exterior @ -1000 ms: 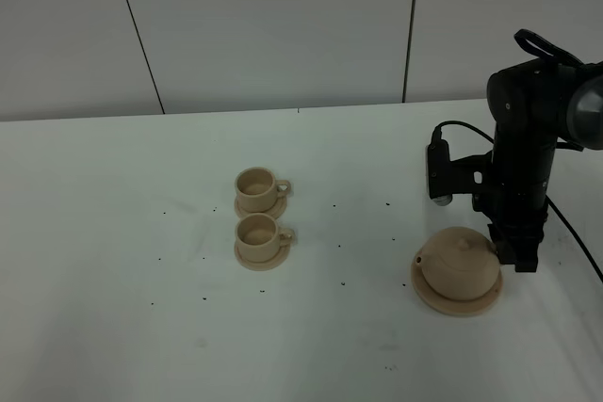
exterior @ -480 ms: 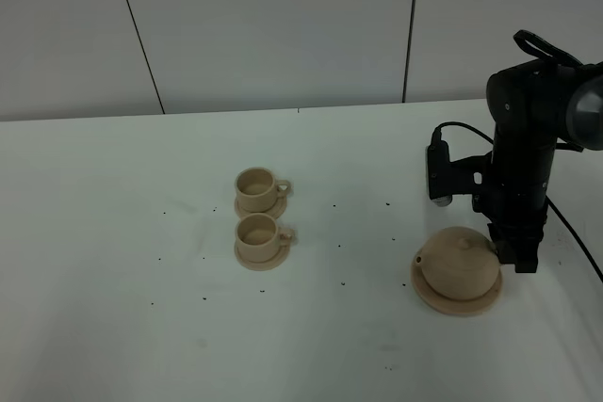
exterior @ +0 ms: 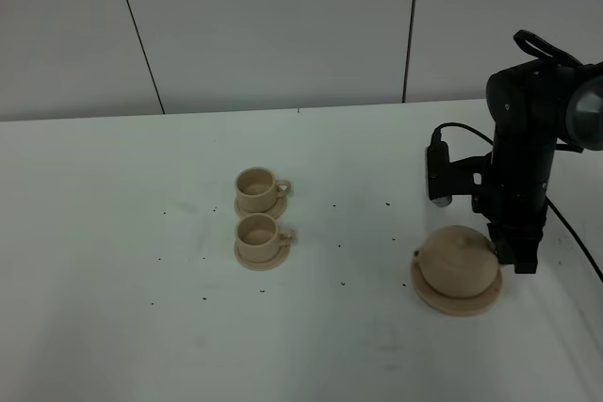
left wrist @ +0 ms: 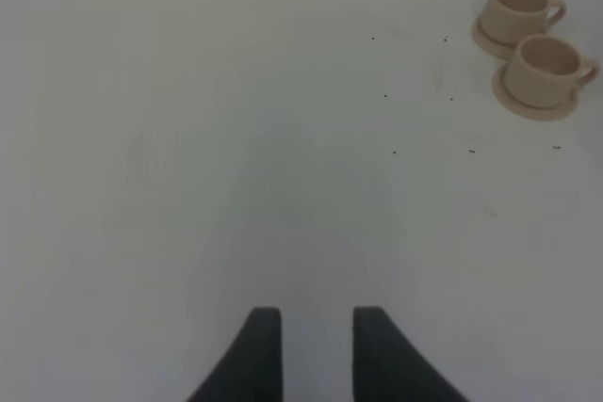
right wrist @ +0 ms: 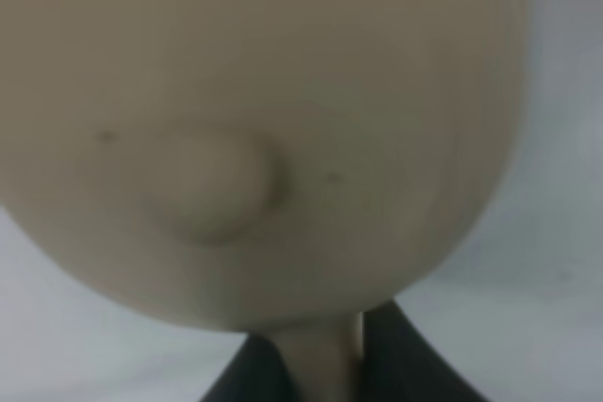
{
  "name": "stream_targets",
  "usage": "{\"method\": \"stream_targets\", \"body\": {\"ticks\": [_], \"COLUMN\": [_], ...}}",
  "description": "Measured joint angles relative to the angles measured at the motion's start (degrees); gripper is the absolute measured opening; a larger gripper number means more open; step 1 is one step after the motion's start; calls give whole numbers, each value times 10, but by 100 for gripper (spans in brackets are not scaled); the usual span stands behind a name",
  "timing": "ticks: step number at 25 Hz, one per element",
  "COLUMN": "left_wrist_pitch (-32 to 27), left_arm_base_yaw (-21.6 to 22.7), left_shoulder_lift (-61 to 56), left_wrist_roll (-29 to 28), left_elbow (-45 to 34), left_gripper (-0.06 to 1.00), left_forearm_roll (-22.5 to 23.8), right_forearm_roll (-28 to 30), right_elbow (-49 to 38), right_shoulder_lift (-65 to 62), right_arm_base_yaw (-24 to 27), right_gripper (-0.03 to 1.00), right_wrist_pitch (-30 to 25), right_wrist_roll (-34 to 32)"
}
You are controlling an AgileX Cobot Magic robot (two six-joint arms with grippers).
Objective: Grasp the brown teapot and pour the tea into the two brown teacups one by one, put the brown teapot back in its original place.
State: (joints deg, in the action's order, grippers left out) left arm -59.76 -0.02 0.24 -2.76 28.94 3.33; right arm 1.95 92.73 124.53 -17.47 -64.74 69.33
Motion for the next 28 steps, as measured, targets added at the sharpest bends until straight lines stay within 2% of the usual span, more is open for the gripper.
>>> {"method": "stream_targets", "body": {"ticks": [3,28], "left_wrist_pitch": [0,0], "left_arm_base_yaw": [0,0], "left_shoulder_lift": [0,0], "left_wrist_roll": [0,0], "left_elbow": [0,0], "left_gripper": [25,25], "left_forearm_roll": [0,0], "right_forearm_roll": [-2,-6], "right_elbow": [0,0], "right_shoulder_lift": [0,-7], "right_arm_base_yaw": [0,0], "right_gripper": [9,9], "right_wrist_pitch": [-1,-11], "right_wrist_roll": [0,-5]}}
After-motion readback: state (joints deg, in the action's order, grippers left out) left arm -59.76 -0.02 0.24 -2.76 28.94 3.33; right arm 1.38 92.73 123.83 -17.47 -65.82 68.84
